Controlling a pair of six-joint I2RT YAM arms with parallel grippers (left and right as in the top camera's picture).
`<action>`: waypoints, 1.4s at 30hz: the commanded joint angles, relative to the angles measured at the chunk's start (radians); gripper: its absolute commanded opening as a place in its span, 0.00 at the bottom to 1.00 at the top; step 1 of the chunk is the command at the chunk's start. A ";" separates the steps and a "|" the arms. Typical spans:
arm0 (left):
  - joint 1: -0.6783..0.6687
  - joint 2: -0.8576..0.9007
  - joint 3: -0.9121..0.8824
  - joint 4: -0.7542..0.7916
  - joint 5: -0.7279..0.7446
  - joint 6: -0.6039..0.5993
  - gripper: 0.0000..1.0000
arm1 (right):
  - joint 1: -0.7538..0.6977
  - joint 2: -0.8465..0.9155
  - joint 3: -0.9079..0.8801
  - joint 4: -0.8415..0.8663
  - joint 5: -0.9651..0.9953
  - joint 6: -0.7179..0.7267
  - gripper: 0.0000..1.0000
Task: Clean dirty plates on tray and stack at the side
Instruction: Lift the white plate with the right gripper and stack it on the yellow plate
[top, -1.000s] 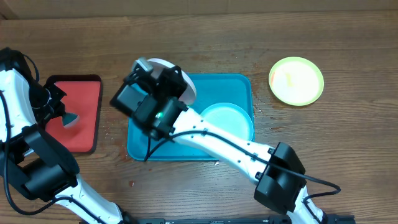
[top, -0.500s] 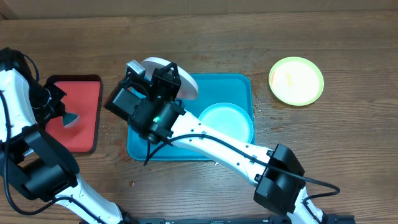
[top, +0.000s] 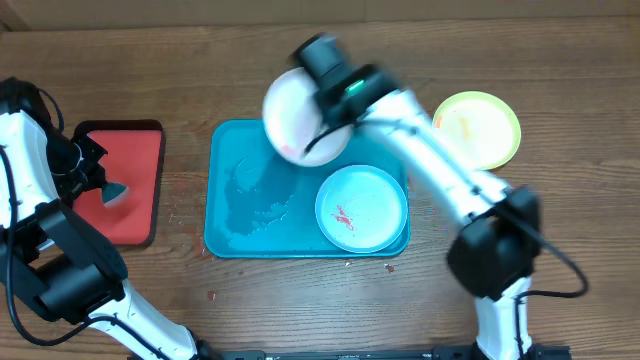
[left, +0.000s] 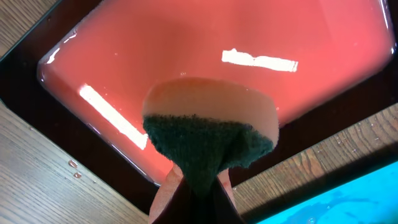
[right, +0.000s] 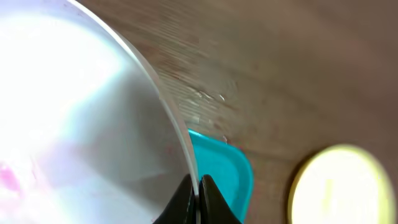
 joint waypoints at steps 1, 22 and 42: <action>0.001 0.009 0.021 0.001 0.011 0.005 0.04 | -0.238 -0.080 0.022 -0.048 -0.356 0.101 0.04; -0.007 0.009 0.021 0.012 0.011 0.006 0.04 | -0.858 -0.052 -0.282 -0.052 -0.484 0.206 0.04; -0.049 0.009 0.021 0.024 0.011 0.045 0.04 | -0.576 -0.050 -0.290 -0.203 -0.928 -0.350 0.63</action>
